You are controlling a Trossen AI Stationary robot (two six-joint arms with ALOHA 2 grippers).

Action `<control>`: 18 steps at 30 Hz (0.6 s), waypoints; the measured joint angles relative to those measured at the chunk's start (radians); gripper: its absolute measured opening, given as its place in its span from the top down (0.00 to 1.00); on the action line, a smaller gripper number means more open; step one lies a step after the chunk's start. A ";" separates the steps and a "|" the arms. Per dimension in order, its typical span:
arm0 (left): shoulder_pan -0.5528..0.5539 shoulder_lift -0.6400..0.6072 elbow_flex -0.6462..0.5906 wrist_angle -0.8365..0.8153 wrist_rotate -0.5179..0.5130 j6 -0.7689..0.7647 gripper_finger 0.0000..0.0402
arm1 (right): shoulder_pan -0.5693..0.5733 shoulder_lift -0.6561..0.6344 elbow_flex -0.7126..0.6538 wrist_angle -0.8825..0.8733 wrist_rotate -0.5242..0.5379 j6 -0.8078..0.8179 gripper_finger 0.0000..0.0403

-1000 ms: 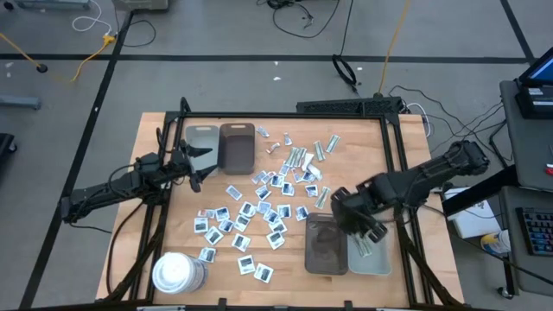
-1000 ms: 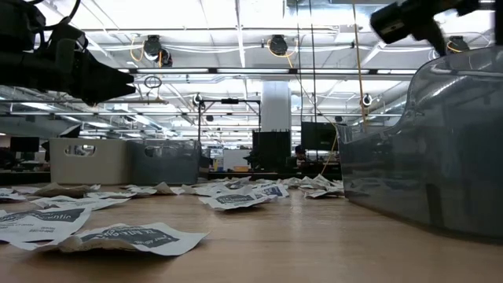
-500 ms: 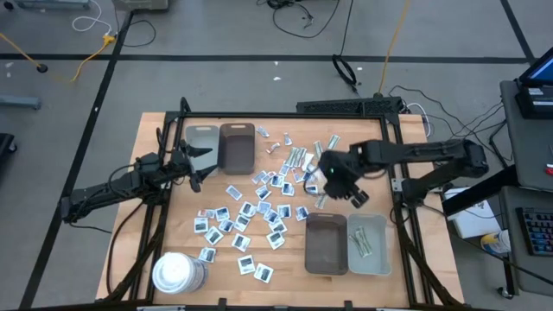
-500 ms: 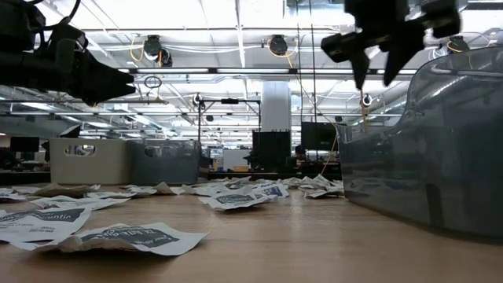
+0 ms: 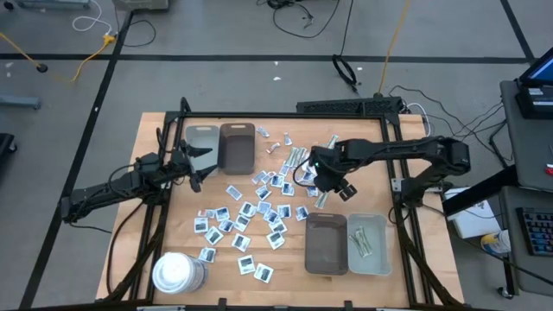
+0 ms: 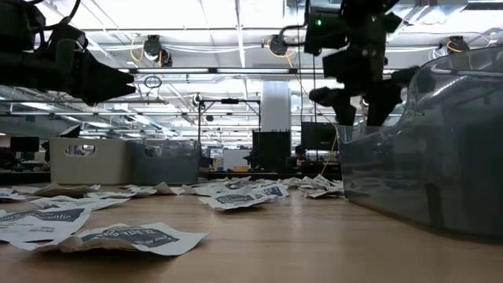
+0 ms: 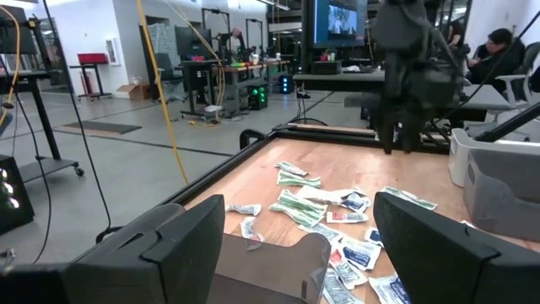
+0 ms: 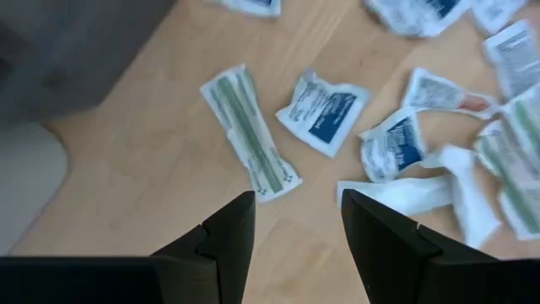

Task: Pick & Place First Aid Supplies
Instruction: Put the white bandage pack into the bottom gray bin

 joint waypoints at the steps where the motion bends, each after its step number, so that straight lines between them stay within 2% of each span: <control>1: 0.000 0.000 0.000 0.000 0.000 0.000 0.24 | 0.000 0.007 -0.014 0.020 -0.002 0.007 0.58; 11: 0.000 0.000 0.000 0.000 0.000 0.000 0.24 | 0.021 0.107 -0.103 0.168 -0.003 0.012 0.58; 18: 0.000 0.000 0.000 0.000 0.000 0.000 0.24 | 0.021 0.148 -0.109 0.180 -0.025 -0.017 0.58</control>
